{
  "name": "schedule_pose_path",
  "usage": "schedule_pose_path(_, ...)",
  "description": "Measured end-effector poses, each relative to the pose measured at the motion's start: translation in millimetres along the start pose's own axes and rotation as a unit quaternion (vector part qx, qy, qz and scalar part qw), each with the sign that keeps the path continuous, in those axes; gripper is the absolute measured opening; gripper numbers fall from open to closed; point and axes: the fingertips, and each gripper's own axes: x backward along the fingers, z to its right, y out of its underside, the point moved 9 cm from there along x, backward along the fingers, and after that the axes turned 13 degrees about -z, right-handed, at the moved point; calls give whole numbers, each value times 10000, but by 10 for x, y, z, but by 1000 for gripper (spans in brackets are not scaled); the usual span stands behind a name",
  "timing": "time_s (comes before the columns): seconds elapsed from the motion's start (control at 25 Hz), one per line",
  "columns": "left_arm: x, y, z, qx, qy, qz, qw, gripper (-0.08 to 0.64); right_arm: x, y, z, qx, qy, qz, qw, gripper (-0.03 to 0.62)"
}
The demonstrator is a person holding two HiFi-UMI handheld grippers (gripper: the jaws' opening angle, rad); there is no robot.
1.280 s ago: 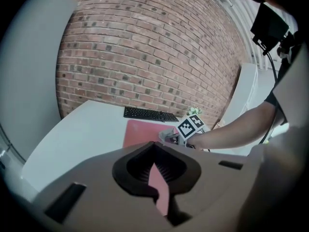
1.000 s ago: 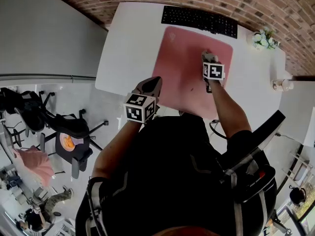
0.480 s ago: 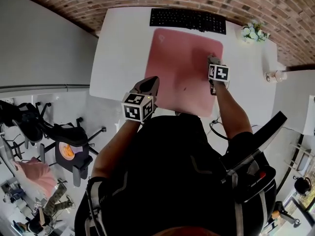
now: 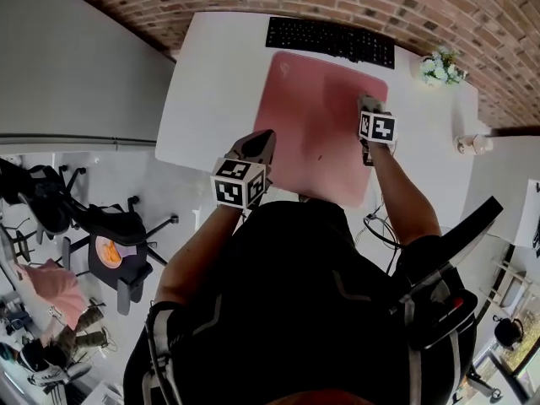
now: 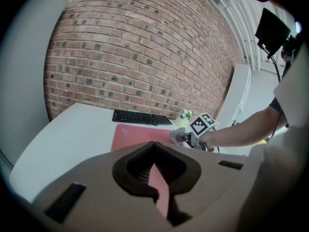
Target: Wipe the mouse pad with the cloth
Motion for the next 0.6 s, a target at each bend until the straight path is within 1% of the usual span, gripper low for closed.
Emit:
schedule_pose_path(0.08, 25, -39, -18, 62, -1, 169, 9998, 5, -3, -253, -352, 395, -353, 160, 9985, 31)
schedule_pose_path(0.16, 26, -89, 9, 39, 35, 307, 9995, 5, -62, -480, -711, 730, -730, 240, 9944, 30)
schedule_pose_path(0.28, 95, -82, -12, -6, -68, 322, 9995, 5, -291, -763, -1260, 1132, -1156, 221, 9866, 31)
schedule_pose_path(0.36, 180, 19, -82, 77, -258, 205, 9994, 5, -475, -892, -1578, 1375, -1284, 154, 9820, 31)
schedule_pose_path(0.44, 263, 151, -182, 301, -481, 91, 9983, 5, -653, -986, -1819, 1486, -1391, 65, 9790, 31)
schedule_pose_path(0.52, 347, 271, -277, 548, -697, -11, 9961, 5, -812, -1053, -1999, 1544, -1465, 9, 9771, 31)
schedule_pose_path(0.6, 415, 356, -328, 714, -843, -74, 9939, 5, -930, -1075, -2099, 1628, -1446, -53, 9760, 31)
